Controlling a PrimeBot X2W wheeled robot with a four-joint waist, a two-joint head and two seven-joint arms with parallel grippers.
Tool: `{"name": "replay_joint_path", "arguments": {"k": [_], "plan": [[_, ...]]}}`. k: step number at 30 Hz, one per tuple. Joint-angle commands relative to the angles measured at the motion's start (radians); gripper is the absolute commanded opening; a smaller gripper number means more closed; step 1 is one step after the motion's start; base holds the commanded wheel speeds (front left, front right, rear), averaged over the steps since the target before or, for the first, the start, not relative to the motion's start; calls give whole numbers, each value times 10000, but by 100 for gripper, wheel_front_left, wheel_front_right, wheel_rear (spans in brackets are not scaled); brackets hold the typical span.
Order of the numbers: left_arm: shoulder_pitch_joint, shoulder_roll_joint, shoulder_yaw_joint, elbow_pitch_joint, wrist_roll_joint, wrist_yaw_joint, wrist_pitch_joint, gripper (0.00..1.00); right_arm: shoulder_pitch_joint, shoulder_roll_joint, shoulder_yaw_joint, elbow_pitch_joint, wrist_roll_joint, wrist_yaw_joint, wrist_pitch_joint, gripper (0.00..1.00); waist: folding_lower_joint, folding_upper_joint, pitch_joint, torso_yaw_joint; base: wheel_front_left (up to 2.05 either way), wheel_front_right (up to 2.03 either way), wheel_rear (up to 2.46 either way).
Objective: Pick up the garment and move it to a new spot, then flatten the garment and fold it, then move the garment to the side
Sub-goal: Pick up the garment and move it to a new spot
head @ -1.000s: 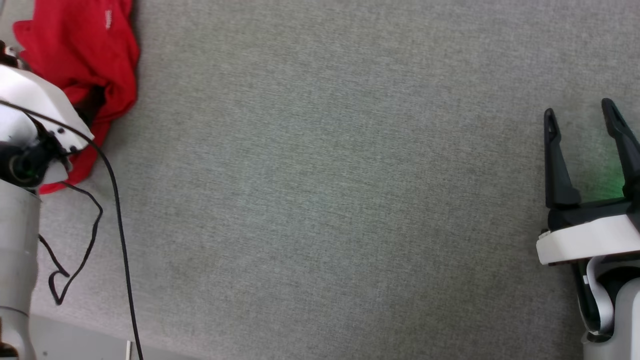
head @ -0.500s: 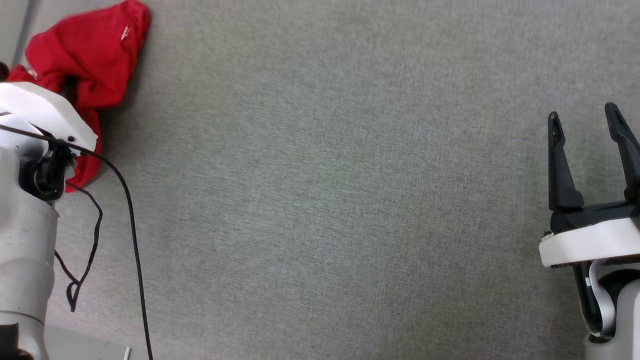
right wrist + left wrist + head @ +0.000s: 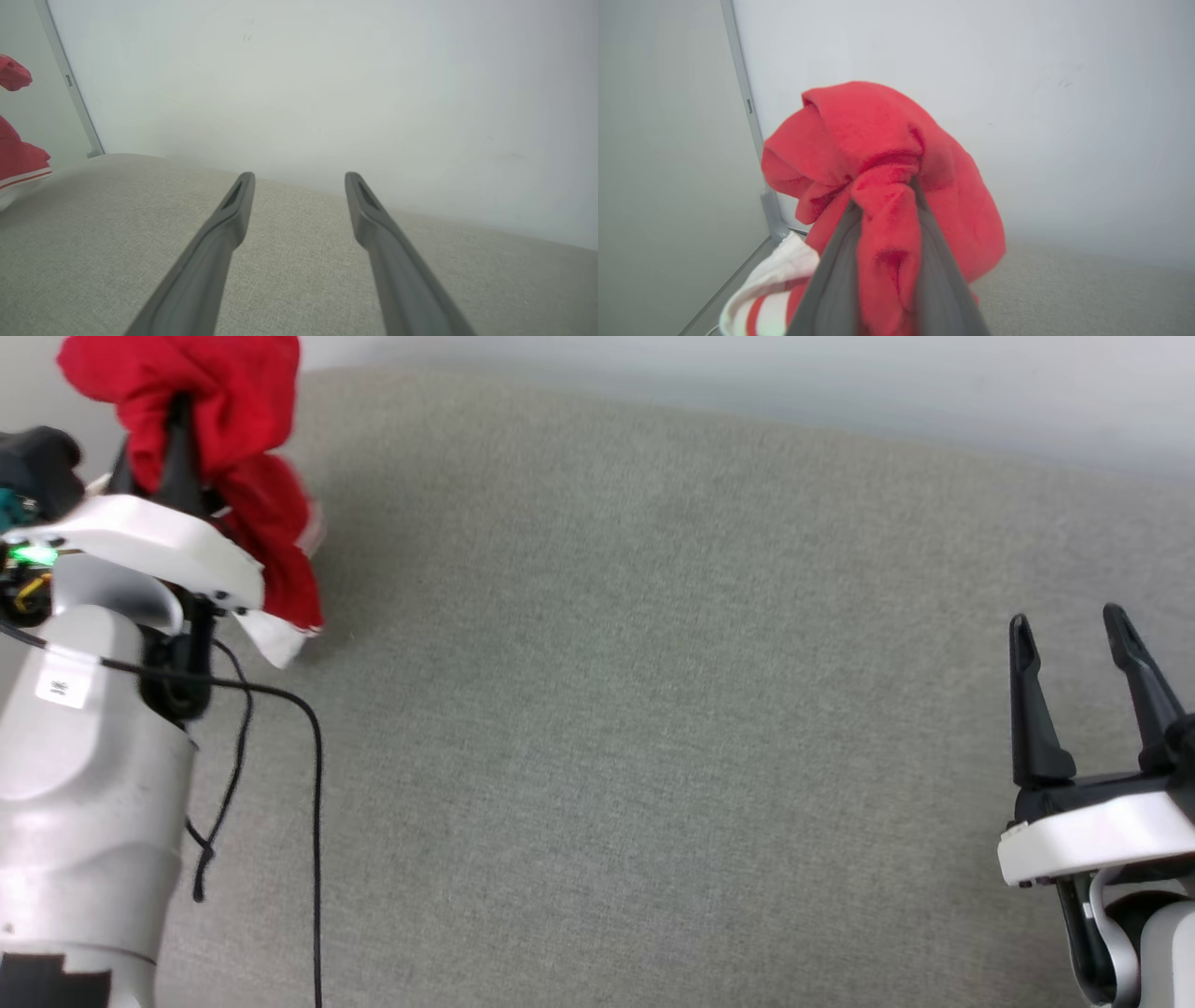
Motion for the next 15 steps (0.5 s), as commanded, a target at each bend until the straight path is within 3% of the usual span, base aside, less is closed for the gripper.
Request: {"name": "replay_joint_path", "arguments": {"k": [1, 10, 15], "plan": [[280, -114, -62, -337, 44, 26, -100, 0, 179, 3, -49, 22, 94, -7, -53, 100, 1, 0, -535, -230, 0, 0, 0], [1826, -763, -924, -2869, 404, 215, 73, 0, 702, 7, -320, 112, 461, -7, -81, 100, 1, 0, -1249, -1464, 0, 0, 0], [2669, -1542, -1810, -3846, 338, 71, 494, 0, 937, 4, -457, 71, 580, -7, 3, 100, 1, 0, -1323, -2310, 0, 0, 0]]}}
